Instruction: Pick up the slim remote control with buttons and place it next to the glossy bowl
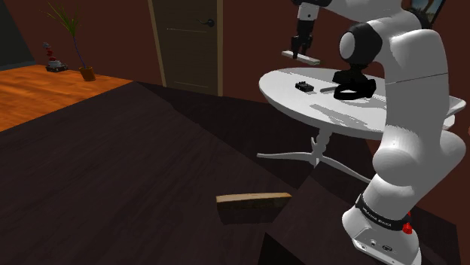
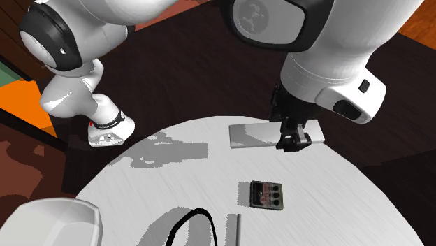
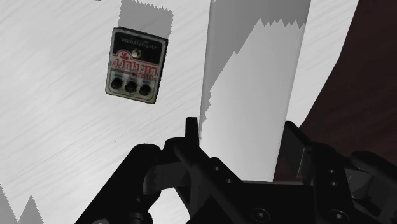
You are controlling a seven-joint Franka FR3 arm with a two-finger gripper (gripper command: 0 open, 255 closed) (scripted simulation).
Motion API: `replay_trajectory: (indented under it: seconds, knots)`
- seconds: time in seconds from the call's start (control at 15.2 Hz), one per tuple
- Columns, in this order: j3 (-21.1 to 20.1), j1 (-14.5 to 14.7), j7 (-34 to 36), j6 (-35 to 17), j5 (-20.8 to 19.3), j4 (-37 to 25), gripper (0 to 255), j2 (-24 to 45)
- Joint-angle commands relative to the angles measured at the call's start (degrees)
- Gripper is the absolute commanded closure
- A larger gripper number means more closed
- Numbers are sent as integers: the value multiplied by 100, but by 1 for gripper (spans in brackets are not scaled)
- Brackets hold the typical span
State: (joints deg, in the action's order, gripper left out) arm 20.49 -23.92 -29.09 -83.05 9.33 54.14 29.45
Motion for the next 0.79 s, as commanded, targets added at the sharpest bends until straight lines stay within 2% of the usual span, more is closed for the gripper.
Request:
replay_trajectory:
  seconds: [0.0,0.33,0.73]
  knots:
    - [71,90,-104,-268,-127,741,255,-480]
    - [241,211,-363,-845,-520,2509,255,-1722]
    - [413,139,-647,-1183,-966,3925,255,-2892]
